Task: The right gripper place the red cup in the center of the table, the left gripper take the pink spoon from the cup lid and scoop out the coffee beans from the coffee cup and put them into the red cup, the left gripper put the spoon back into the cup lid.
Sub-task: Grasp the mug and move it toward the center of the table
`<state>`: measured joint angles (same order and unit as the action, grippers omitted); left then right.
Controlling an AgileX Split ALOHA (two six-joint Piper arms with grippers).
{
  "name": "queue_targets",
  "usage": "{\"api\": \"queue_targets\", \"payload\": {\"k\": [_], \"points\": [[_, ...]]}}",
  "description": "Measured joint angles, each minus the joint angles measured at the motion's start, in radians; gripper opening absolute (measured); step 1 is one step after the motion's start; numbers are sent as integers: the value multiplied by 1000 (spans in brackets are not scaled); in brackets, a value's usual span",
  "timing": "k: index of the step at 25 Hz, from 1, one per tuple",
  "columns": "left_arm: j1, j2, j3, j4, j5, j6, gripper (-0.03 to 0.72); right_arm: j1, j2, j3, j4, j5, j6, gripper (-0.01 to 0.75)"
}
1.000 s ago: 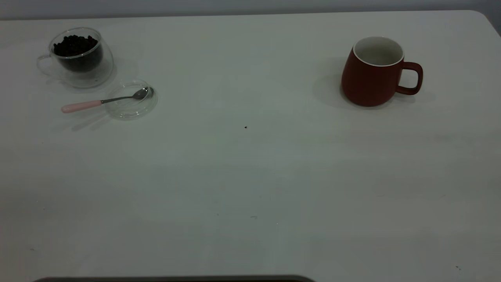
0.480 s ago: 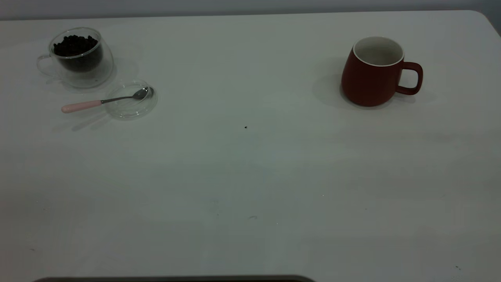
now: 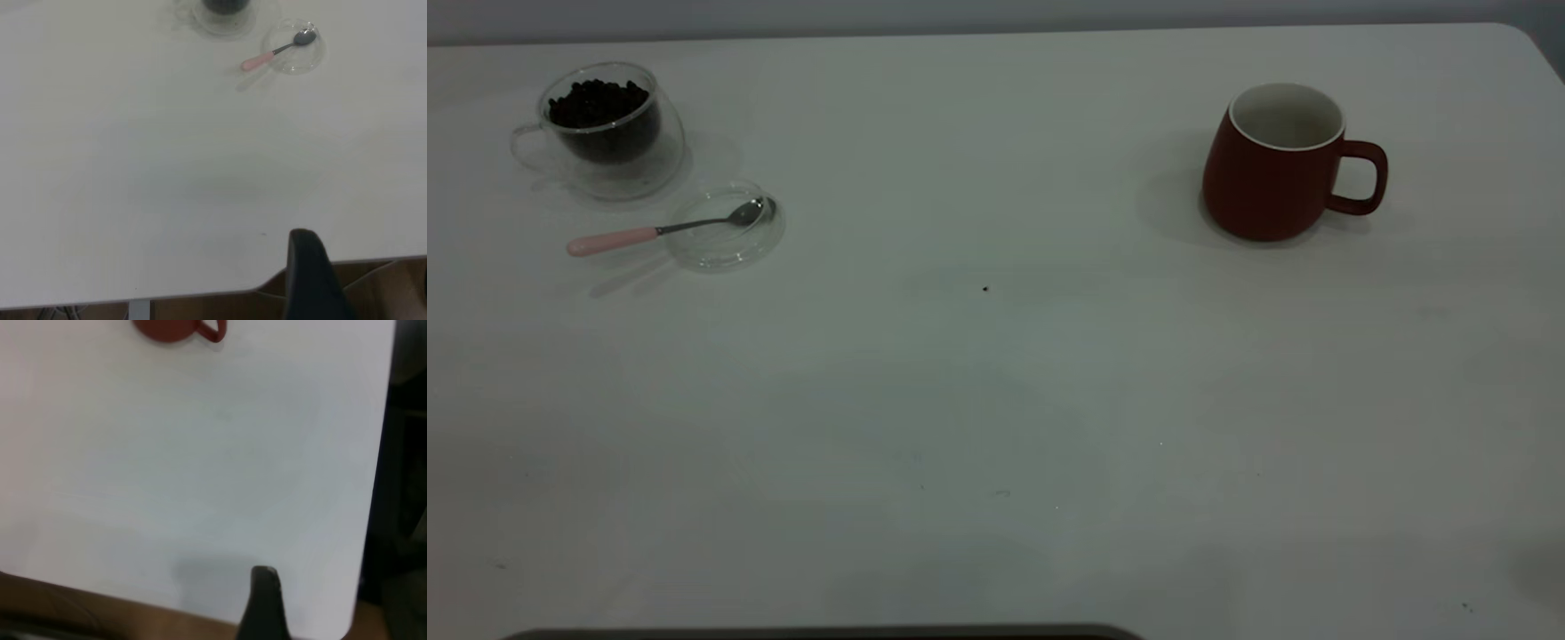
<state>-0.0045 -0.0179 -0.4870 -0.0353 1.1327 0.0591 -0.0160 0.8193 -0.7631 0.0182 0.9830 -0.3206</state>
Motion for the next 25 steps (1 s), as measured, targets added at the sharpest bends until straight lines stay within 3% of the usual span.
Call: {"api": "queue_targets", "payload": {"k": [6,13,25], "points": [[0,0,0,0,0,0,463,0,407,-98,-39,-207,-313,704],[0,0,0,0,0,0,463,0,792,-190,-45,-423,-549,704],[0,0,0,0,0,0,463,6,1268,-453,-40,-529,-711,695]]}}
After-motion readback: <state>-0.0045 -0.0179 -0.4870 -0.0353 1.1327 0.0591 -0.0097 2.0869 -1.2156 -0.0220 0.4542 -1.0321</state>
